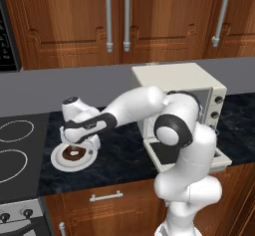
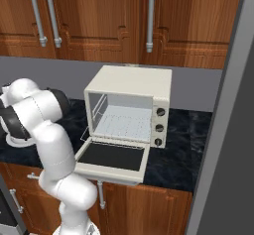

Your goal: Pick up the bagel from the plate, place it on the toaster oven rack, close the door, and set the timer.

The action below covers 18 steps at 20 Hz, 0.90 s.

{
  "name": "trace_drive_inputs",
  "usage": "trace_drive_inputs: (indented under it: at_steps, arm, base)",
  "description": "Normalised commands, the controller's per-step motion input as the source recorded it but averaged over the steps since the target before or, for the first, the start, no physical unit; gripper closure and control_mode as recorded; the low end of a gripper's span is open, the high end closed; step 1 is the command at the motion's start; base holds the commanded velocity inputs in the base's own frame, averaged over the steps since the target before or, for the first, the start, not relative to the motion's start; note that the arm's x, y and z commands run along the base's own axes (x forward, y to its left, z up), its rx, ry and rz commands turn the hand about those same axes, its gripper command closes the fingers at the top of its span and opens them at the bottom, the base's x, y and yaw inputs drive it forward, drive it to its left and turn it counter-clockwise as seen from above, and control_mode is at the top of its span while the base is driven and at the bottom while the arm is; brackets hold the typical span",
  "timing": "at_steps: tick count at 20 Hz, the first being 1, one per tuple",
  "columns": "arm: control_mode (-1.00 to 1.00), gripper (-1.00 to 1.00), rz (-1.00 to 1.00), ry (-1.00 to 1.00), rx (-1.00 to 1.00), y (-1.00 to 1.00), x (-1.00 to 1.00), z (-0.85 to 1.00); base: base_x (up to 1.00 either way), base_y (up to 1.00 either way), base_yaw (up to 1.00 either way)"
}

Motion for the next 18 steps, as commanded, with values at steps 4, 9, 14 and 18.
trace_drive_inputs:
  at_steps: [4, 9, 14, 18]
  arm:
    - [-1.00, -1.00, 0.00, 0.00, 0.00, 0.00, 0.19, -0.26]
    - [-1.00, -1.00, 0.00, 0.00, 0.00, 0.03, 0.17, -0.24]
    - [-1.00, -1.00, 0.00, 0.00, 0.00, 0.00, 0.00, -0.21]
    - [-1.00, -1.00, 0.00, 0.00, 0.00, -0.21, -0.12, -0.16]
  base:
    - [0.00, 0.00, 0.00]
    - [0.00, 0.00, 0.00]
    - [0.00, 0.00, 0.00]
    - [0.00, 0.00, 0.00]
